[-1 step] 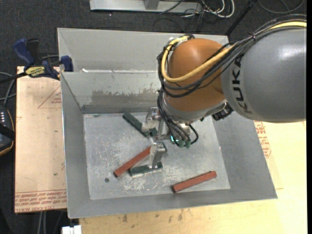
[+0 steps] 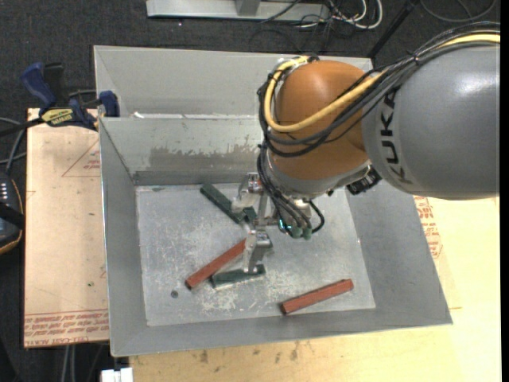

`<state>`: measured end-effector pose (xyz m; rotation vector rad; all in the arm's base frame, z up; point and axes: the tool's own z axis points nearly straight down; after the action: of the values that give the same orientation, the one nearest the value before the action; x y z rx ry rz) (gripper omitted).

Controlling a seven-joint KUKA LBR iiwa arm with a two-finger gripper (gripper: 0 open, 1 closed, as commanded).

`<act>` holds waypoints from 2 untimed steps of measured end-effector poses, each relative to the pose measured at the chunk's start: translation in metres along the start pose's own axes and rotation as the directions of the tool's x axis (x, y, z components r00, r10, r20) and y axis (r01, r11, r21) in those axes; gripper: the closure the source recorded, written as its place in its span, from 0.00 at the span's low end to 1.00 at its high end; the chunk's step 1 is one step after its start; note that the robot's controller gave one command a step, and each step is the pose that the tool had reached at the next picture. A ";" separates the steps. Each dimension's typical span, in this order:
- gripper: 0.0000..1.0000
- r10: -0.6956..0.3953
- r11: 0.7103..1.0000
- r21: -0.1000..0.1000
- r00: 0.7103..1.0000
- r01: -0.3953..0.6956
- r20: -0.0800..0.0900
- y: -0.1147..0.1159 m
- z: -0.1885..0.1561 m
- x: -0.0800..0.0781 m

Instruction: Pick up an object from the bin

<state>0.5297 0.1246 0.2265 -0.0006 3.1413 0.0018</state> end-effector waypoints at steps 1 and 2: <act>0.00 -0.034 0.999 -0.001 0.999 0.034 0.009 0.000 0.041 -0.001; 0.00 -0.088 0.996 0.000 0.996 0.088 0.005 0.006 0.103 0.003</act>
Offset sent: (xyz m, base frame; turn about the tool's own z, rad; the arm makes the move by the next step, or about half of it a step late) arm -0.0067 0.0129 -0.1565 -0.1377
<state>0.5271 0.1310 0.1231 -0.1389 3.1336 0.0025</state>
